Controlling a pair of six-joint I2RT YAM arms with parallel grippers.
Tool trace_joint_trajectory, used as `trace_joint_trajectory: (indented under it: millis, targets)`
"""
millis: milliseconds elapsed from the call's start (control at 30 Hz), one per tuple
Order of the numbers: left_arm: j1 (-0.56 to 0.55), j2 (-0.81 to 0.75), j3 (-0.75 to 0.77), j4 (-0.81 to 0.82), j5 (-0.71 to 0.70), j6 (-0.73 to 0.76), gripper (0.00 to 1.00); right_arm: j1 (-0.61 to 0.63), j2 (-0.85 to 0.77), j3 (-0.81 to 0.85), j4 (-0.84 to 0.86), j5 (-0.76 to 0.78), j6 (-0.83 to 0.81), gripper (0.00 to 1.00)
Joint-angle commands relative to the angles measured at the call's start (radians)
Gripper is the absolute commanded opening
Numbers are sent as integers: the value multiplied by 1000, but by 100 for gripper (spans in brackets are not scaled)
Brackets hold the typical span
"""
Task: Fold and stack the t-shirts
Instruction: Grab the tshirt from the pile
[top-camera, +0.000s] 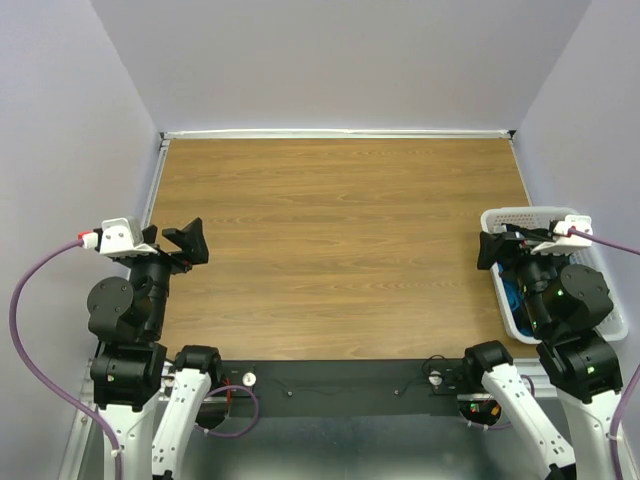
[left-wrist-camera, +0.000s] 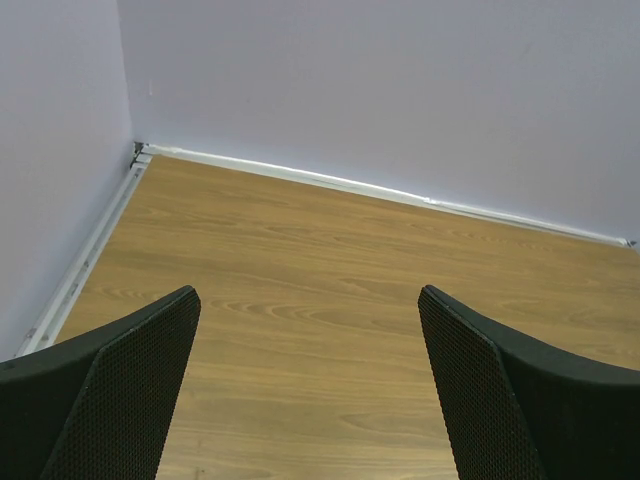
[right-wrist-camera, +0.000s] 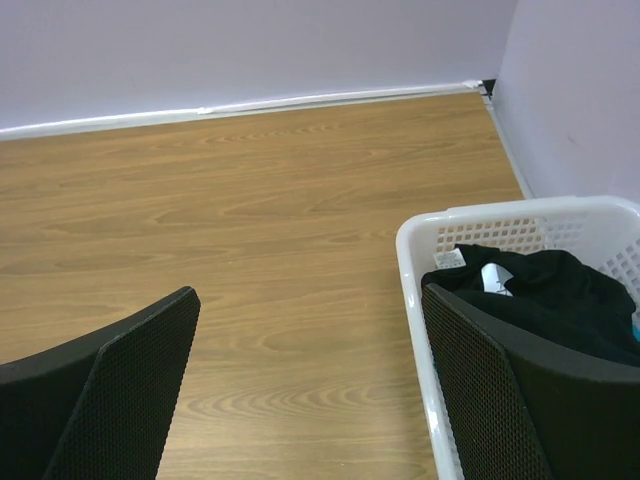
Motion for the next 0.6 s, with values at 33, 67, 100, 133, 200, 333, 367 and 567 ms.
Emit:
trace_joint_trajectory:
  millis: [33,67,100,133,200,333,367,567]
  targets:
    - [-1,26,16,9,13,6,99,-5,26,26,1,59,-9,100]
    - [-2,37,15,10,18,3,99,-5,45,29,4,97,19,100]
    - [-2,43,12,12,24,1,99,-5,61,32,10,135,29,100]
    - [-2,56,4,12,25,-8,99,-5,78,35,11,189,39,100]
    - [-2,72,0,15,39,-14,99,-5,147,48,7,208,34,100]
    - [-2,122,-13,38,82,-23,99,-5,274,84,6,164,-7,100]
    - [-2,132,-26,52,84,-29,99,-5,297,89,6,190,26,100]
    - [-2,188,-120,127,215,-92,99,-5,531,117,4,202,123,100]
